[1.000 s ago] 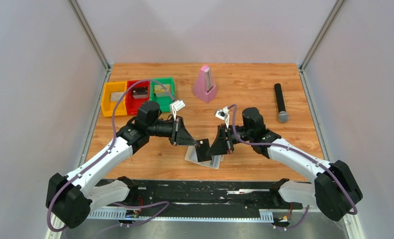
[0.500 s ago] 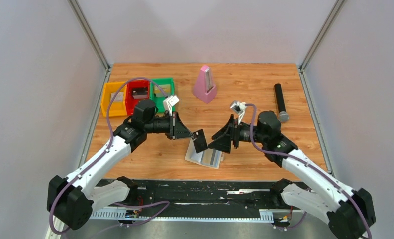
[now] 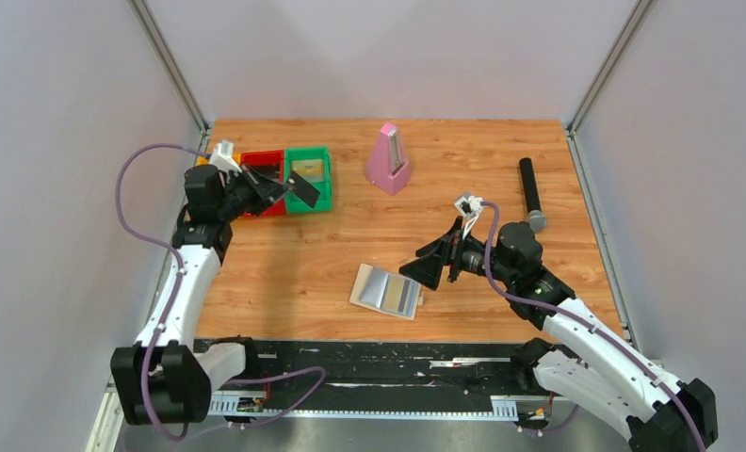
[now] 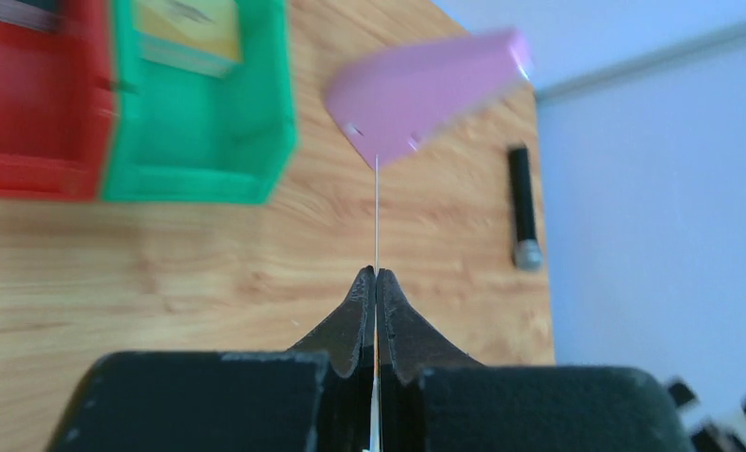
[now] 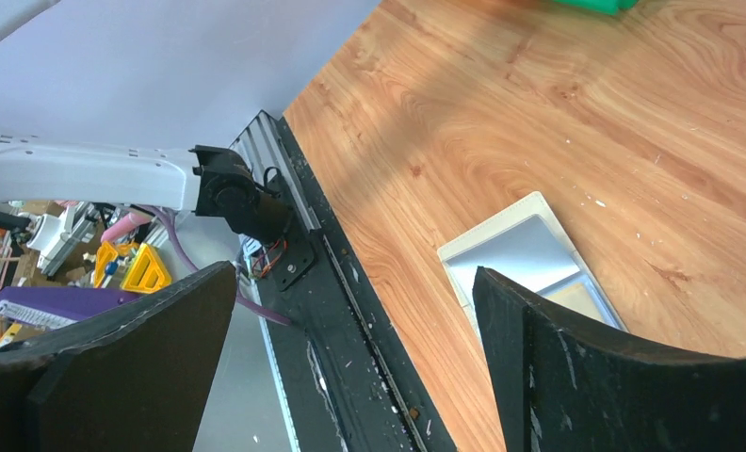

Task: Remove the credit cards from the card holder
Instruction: Place the credit card in the storage box.

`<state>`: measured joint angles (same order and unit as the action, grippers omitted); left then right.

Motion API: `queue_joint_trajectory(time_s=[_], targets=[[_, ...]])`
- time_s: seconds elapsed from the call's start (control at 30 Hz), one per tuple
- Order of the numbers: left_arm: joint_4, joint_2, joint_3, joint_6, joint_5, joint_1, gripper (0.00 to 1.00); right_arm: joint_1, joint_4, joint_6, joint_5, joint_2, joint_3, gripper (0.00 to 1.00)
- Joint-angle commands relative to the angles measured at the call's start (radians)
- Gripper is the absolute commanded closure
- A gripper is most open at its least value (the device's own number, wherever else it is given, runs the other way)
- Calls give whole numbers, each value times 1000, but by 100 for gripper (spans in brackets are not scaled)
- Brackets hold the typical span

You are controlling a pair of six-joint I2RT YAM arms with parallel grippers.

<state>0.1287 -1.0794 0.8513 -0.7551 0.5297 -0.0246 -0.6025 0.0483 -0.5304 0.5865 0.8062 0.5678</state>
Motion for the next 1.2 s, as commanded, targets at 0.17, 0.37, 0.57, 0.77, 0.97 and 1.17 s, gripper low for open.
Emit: queue_joint_trajectory(time_s=[0.17, 0.37, 0.57, 0.77, 0.97, 1.17], targets=[[-287, -215, 24, -187, -313, -222, 100, 3, 26, -21, -53, -9, 2, 0], [-422, -396, 77, -256, -391, -242, 100, 3, 8, 1, -88, 14, 21, 0], [-448, -539, 155, -293, -372, -248, 100, 3, -12, 17, -103, 55, 54, 0], [-535, -644, 177, -333, -314, -248, 100, 3, -23, 21, -120, 76, 70, 0], [-546, -738, 213, -342, -252, -247, 100, 4, -36, 47, -145, 84, 84, 0], [-573, -801, 231, -346, -220, -247, 100, 3, -36, 48, -146, 103, 95, 0]])
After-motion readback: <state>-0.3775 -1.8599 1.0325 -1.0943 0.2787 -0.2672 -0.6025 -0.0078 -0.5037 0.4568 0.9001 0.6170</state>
